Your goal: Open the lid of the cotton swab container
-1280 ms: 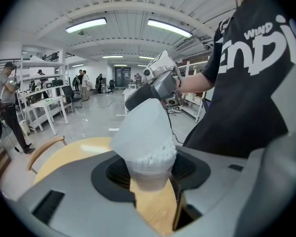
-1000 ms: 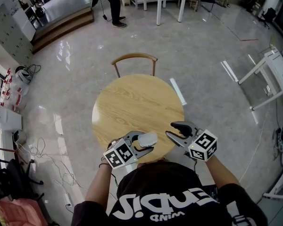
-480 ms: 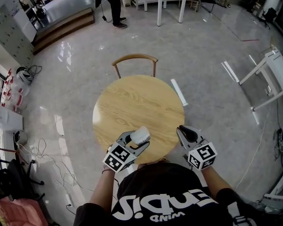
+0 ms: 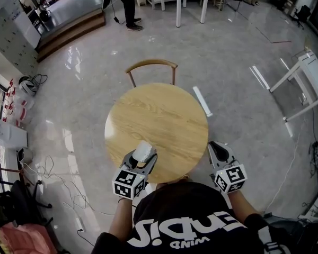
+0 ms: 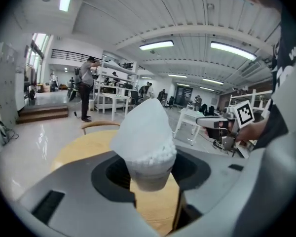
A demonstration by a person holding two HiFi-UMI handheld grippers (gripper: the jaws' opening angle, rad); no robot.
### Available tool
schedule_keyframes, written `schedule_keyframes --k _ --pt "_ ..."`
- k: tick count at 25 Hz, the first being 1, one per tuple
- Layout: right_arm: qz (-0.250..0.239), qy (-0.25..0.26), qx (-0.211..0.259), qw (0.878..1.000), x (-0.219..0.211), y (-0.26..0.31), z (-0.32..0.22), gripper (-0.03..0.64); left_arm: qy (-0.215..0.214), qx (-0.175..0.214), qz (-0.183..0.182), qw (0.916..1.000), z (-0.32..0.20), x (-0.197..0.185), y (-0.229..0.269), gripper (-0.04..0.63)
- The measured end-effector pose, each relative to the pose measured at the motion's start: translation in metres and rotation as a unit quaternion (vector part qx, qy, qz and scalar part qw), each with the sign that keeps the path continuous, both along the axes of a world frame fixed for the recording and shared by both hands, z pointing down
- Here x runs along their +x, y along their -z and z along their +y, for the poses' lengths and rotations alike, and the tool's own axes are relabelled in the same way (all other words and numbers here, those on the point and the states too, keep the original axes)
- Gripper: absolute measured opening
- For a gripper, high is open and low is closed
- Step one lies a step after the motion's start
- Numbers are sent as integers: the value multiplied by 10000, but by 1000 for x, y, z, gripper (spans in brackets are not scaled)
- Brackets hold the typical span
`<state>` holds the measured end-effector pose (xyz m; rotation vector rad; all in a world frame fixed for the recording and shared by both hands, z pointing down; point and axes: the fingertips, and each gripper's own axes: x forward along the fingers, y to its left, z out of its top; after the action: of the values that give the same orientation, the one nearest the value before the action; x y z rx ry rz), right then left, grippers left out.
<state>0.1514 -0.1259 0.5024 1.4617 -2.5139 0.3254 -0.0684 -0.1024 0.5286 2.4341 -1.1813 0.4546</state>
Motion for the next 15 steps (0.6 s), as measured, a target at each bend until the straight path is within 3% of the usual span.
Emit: schedule_keyframes --k 7,15 --pt "-58 -218 28 9997 4 0 -2 18 779 120 29 9969 2 -25 -1 212" --pt "-55 -164 25 9998 4 3 -3 14 972 222 6 9950 2 -32 4 212"
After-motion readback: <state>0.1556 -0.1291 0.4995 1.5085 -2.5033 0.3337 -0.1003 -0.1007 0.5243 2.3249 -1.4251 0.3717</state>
